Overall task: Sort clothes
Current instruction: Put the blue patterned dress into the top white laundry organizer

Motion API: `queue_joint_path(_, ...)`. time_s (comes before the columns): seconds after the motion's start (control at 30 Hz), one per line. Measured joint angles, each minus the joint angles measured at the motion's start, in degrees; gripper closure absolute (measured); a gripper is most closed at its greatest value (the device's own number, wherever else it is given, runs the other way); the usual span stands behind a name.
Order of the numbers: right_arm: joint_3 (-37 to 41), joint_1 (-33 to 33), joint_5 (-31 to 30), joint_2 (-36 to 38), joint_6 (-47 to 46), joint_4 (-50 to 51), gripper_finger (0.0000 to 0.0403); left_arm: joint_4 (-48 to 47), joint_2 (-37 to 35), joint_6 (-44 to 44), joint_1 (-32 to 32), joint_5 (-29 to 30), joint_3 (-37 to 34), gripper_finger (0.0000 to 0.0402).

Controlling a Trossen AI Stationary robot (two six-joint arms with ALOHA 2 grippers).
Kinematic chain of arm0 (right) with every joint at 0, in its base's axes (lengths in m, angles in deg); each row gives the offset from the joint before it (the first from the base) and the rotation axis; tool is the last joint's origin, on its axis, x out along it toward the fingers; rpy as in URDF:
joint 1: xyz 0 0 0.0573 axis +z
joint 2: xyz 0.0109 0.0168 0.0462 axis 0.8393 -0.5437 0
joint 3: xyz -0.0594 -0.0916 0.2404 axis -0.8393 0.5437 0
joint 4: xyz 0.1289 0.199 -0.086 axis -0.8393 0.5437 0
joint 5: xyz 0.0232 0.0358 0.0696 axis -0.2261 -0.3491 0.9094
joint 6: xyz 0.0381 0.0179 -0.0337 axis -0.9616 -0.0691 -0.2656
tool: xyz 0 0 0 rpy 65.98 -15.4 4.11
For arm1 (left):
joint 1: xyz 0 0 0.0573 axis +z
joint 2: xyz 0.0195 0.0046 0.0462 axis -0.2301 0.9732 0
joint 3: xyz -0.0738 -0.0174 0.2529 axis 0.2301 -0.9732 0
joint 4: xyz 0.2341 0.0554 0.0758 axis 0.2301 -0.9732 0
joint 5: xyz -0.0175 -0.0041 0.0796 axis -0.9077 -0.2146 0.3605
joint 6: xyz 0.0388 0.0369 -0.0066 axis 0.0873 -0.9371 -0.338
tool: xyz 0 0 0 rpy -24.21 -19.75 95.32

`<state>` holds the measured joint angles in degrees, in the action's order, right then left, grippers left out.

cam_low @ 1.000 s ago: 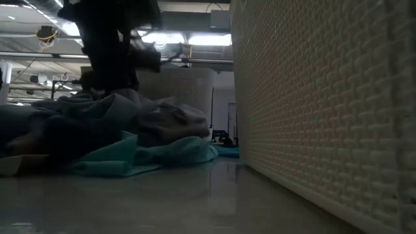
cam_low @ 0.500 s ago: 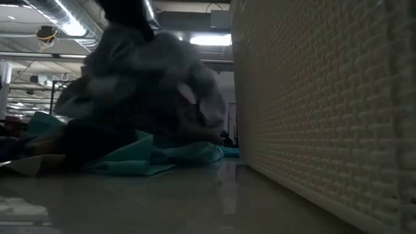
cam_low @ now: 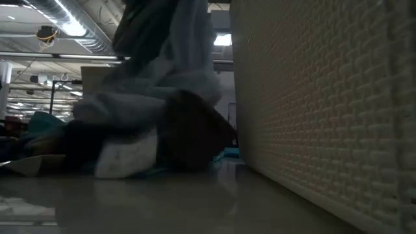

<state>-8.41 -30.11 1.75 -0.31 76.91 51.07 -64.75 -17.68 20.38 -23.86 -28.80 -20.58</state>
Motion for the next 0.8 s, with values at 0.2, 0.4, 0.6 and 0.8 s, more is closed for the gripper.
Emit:
queue_joint_path(0.2, 0.00, 0.00, 0.07, 0.01, 0.00, 0.01, 0.0093, 14.82, -1.60, -16.86, 2.79, 0.09, 0.02, 0.0381)
queue_joint_path(0.4, -0.02, 0.00, 0.09, 0.01, 0.00, 0.01, 0.0093, 31.87, -1.77, -35.53, 7.43, 0.08, 0.02, 0.0373)
queue_joint_path(0.6, -0.02, 0.00, 0.08, 0.01, 0.01, 0.02, 0.0093, 48.72, -1.81, -46.96, 14.50, -0.57, 0.02, 0.0376)
queue_joint_path(0.8, -0.04, 0.02, -0.87, -0.01, 0.00, -0.12, 0.0093, 54.28, -1.67, -48.84, 23.27, -9.38, 1.32, 0.0373)
